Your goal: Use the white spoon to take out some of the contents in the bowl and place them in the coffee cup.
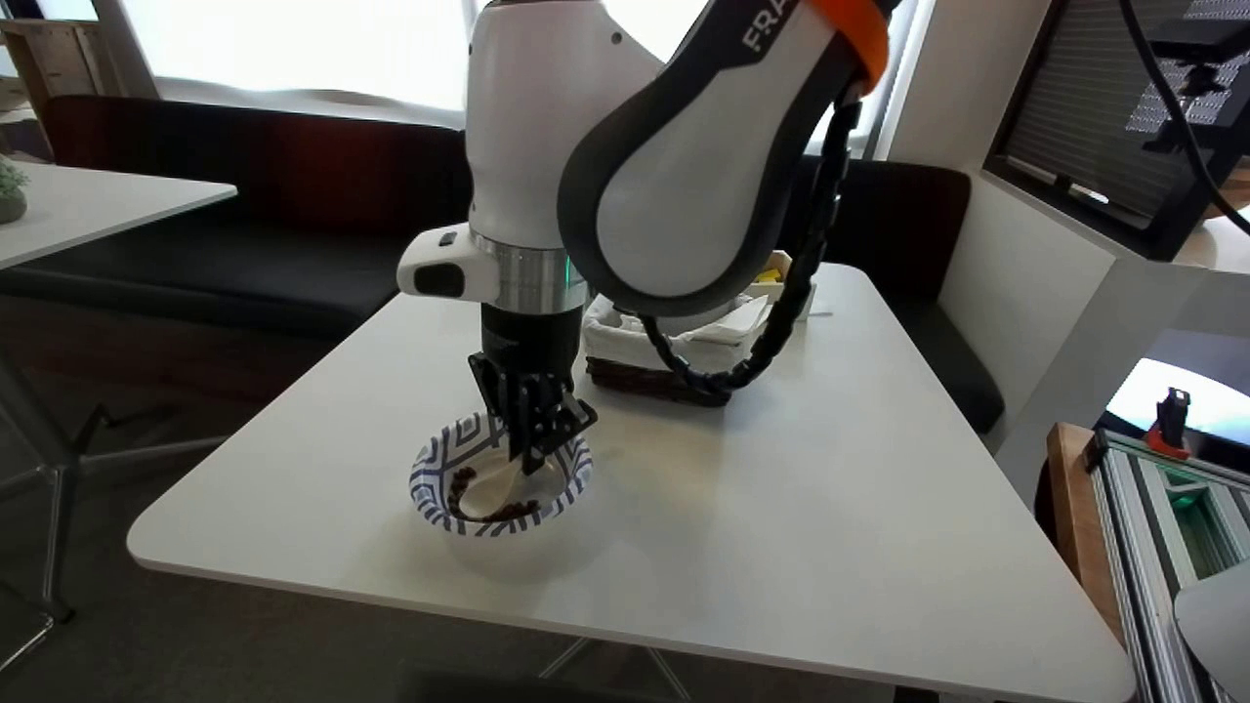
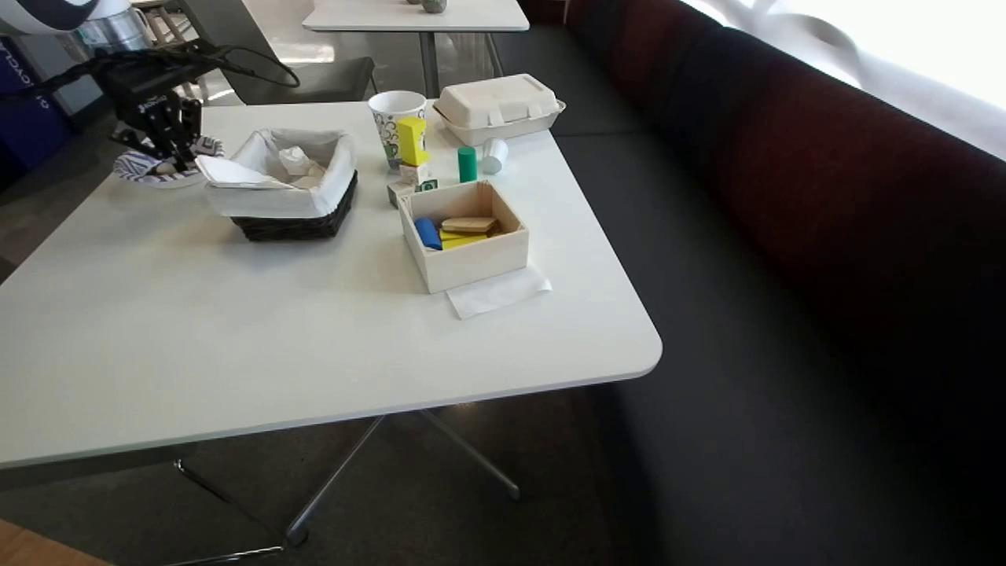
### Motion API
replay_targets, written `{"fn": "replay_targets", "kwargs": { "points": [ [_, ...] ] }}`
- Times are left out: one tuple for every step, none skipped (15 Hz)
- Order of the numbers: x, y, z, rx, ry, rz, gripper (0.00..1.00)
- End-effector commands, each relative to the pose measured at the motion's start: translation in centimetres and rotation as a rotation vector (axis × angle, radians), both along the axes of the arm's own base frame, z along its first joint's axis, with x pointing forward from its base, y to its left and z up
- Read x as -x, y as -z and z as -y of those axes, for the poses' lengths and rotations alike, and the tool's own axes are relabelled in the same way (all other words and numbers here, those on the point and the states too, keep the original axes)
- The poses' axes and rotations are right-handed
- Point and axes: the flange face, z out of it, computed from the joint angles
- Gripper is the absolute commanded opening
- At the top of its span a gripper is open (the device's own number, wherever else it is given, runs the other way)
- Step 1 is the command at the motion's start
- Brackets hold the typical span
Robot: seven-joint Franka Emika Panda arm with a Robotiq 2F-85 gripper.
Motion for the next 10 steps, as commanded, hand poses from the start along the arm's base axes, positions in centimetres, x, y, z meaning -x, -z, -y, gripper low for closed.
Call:
{"fn": "replay_targets", "kwargs": {
  "points": [
    [0.0,1.9,0.4,-0.086,-0.012,-0.015,0.04],
    [-0.1,1.9,0.5,-0.106,-0.014,-0.015,0.04],
    [-0.2,1.8,0.6,-0.123,-0.016,-0.015,0.04],
    [-0.2,1.8,0.6,-0.144,-0.017,-0.017,0.04],
    [-0.3,1.7,0.7,-0.153,-0.017,-0.014,0.04],
    [-0.4,1.5,1.1,-0.148,-0.009,-0.011,0.04],
    [-0.5,1.3,1.2,-0.157,-0.004,-0.013,0.04],
    [-0.5,0.9,1.3,-0.157,0.0,-0.008,0.04],
    [-0.5,0.6,1.3,-0.156,0.004,-0.009,0.04],
    [-0.5,0.3,1.5,-0.138,0.013,-0.011,0.04]
  ]
}}
